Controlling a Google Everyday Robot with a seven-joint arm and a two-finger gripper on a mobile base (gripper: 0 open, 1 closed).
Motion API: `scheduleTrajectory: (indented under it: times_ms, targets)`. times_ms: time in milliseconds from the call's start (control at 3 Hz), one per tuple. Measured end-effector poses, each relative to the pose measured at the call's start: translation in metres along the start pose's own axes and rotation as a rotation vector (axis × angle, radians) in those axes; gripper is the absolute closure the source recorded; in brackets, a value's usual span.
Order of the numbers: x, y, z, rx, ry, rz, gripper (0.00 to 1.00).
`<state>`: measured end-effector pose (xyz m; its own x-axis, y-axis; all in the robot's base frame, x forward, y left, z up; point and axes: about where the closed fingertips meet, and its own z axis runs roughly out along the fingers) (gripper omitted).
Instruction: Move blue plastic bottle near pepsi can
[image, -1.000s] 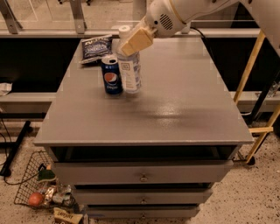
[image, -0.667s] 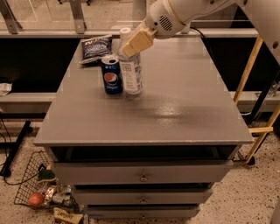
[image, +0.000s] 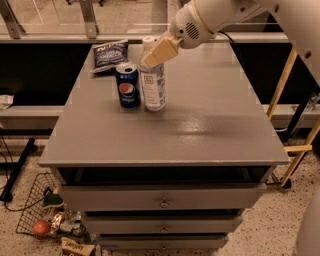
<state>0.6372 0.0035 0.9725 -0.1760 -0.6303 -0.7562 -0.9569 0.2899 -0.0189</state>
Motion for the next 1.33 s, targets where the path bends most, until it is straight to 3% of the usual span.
scheduleTrajectory:
  times_ms: [1000,1333]
  targets:
    - [0.0026,-0.0034,0.0098,-0.015,-0.007,0.020,0.37]
    - [0.0023,-0.0030,0.0110,-0.017,-0.007,0.019,0.04]
